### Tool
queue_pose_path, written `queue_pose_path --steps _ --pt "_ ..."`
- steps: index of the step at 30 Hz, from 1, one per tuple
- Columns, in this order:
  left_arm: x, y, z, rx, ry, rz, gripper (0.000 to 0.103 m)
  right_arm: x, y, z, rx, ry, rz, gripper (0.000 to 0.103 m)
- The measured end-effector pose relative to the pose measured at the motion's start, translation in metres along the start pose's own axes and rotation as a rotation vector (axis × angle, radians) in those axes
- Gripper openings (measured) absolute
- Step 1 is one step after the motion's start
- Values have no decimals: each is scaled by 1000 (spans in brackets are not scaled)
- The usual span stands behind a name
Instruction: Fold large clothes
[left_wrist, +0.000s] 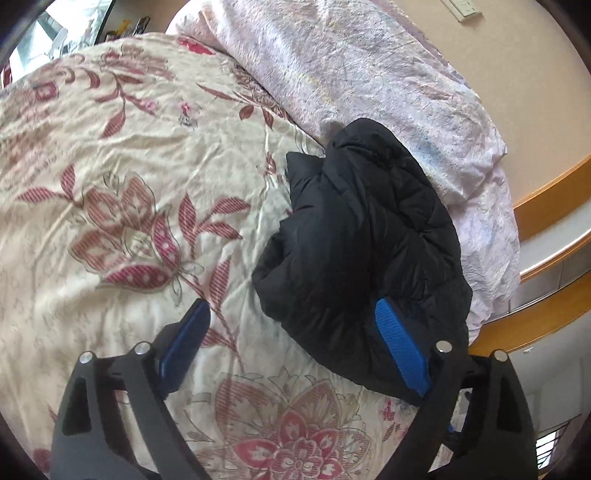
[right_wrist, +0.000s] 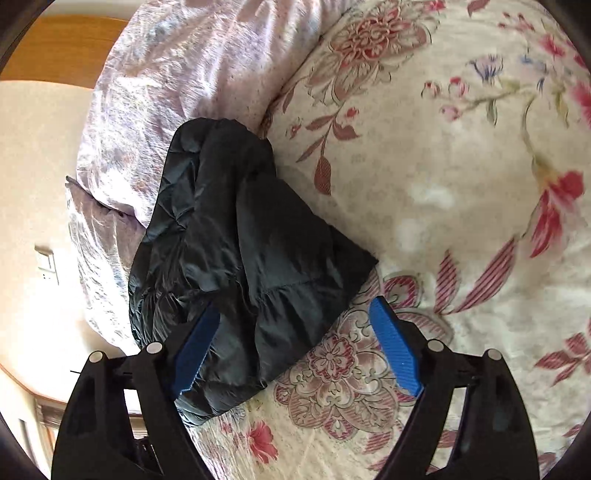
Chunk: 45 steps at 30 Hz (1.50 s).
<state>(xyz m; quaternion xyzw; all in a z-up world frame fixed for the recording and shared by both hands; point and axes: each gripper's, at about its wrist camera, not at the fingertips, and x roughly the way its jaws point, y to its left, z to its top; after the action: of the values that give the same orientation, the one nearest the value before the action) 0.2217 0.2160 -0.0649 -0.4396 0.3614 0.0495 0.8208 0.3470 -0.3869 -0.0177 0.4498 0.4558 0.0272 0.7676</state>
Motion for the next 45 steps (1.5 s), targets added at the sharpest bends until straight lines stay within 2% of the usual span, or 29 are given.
queue_pose_path --steps 4,7,10,14,16,17,21,24,29,33,39,45 --pt "16 -2 -8 -61 17 -57 74 3 -3 -3 27 -21 38 84" --pt "28 -3 -11 -111 27 -100 65 7 -8 -4 54 -19 91 79" --pt "37 -1 -13 -168 2 -132 58 8 -9 -4 52 -36 102 72" --pt "35 4 -14 -236 -48 -184 53 11 -11 -3 65 -57 136 63" --pt "36 9 -14 -277 -64 -205 48 11 -14 -3 70 -64 146 57" --pt "36 11 -15 -290 -71 -217 45 11 -16 -3 71 -66 143 49" --pt "38 15 -16 -317 -84 -244 29 9 -18 -6 62 -86 163 28" --pt "34 10 -14 -299 -91 -249 21 1 -7 -8 19 -113 170 20" --pt "18 2 -7 -253 -121 -263 16 -15 18 -14 -78 -141 180 17" --pt "-4 5 -4 -238 -153 -269 15 -29 37 -25 -167 -127 199 16" --pt "-61 34 -12 -233 -187 -263 15 -52 52 -78 -346 -67 232 16" --pt "-110 81 -36 -255 -183 -194 16 -59 38 -137 -449 19 224 16"
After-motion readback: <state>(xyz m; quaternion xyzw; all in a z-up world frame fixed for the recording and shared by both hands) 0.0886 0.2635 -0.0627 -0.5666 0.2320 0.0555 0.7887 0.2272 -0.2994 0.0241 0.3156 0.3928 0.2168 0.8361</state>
